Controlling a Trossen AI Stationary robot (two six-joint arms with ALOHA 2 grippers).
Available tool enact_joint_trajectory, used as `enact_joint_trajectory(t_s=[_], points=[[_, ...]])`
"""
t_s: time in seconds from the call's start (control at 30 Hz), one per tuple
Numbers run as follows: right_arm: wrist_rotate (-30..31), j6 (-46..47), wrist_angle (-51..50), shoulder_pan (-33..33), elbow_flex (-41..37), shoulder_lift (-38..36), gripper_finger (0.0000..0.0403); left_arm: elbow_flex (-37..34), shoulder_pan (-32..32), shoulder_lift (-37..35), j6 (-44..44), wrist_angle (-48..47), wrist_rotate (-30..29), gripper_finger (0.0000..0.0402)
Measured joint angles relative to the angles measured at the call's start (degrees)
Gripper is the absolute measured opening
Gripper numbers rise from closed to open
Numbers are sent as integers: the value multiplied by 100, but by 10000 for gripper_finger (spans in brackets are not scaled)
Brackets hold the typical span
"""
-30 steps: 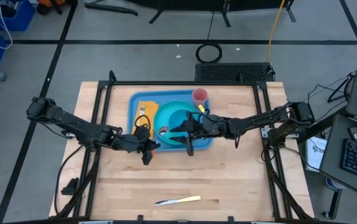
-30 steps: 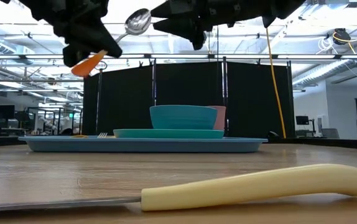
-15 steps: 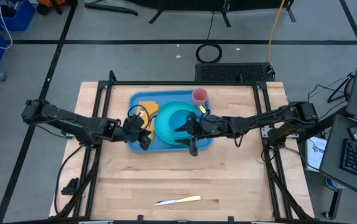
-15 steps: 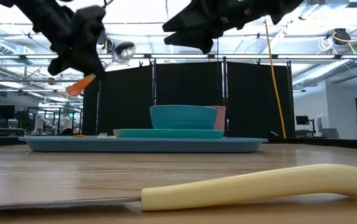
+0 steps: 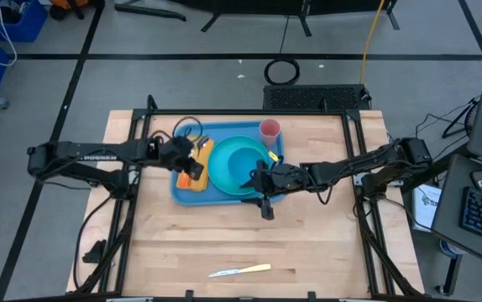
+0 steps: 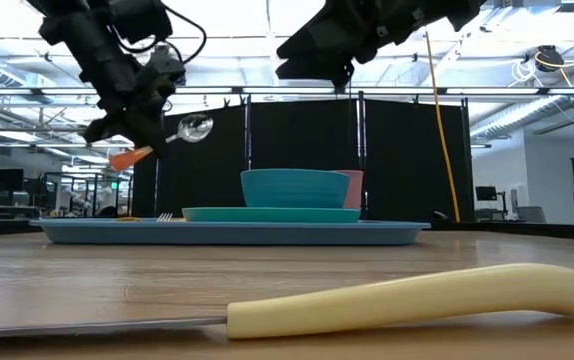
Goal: Set up tray
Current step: Put the orange spoon on the yellow napkin to the right of the orange fork on the blue serving tray
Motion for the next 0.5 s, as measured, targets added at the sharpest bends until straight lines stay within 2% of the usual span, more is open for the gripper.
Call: enact_joint_trajectory(t_s=[0.13, 0.27, 0.5], points=[[10, -56, -1, -7, -1, 0, 196, -24, 497, 2, 319, -6, 548, 4], [11, -55, -7, -5, -1, 0, 196, -470, 945, 2, 293, 392, 957, 4], [18, -57, -3, -7, -1, 0, 196, -1520, 1492, 2, 54, 1901, 1883, 4]])
